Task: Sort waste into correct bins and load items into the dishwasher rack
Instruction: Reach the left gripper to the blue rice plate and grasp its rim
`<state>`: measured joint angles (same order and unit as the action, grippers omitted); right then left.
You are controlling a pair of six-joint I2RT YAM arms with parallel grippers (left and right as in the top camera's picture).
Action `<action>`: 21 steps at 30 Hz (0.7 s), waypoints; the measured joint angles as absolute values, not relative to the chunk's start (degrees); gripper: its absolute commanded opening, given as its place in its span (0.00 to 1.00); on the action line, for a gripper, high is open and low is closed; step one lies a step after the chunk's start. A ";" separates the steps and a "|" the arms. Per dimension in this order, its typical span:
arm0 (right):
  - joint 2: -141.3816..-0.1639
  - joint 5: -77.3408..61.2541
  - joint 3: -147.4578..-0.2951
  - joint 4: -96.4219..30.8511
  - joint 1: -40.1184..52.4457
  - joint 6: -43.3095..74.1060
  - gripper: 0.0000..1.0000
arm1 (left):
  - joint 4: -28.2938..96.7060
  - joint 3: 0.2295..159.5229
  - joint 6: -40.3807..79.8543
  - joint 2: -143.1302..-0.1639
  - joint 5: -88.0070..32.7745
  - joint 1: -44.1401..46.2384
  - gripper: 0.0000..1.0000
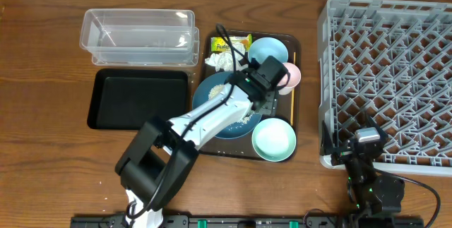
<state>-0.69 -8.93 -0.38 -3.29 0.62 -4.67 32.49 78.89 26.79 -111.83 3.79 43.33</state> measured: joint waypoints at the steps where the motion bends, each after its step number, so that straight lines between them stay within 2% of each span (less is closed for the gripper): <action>1: -0.69 -8.93 -0.38 -3.29 0.62 -4.69 0.99 | 32.53 78.89 27.35 -112.05 4.62 43.70 0.78; 9: -0.69 -8.93 -0.38 -3.29 0.62 -4.69 0.99 | 32.45 78.89 29.80 -112.49 7.09 44.60 0.77; 17: -0.69 -8.93 -0.38 -3.29 0.62 -4.69 0.99 | 32.23 78.89 31.22 -115.81 7.79 46.37 0.70; 21: -0.69 -8.93 -0.38 -3.29 0.62 -4.69 0.99 | 32.10 78.89 31.79 -115.90 8.19 46.35 0.62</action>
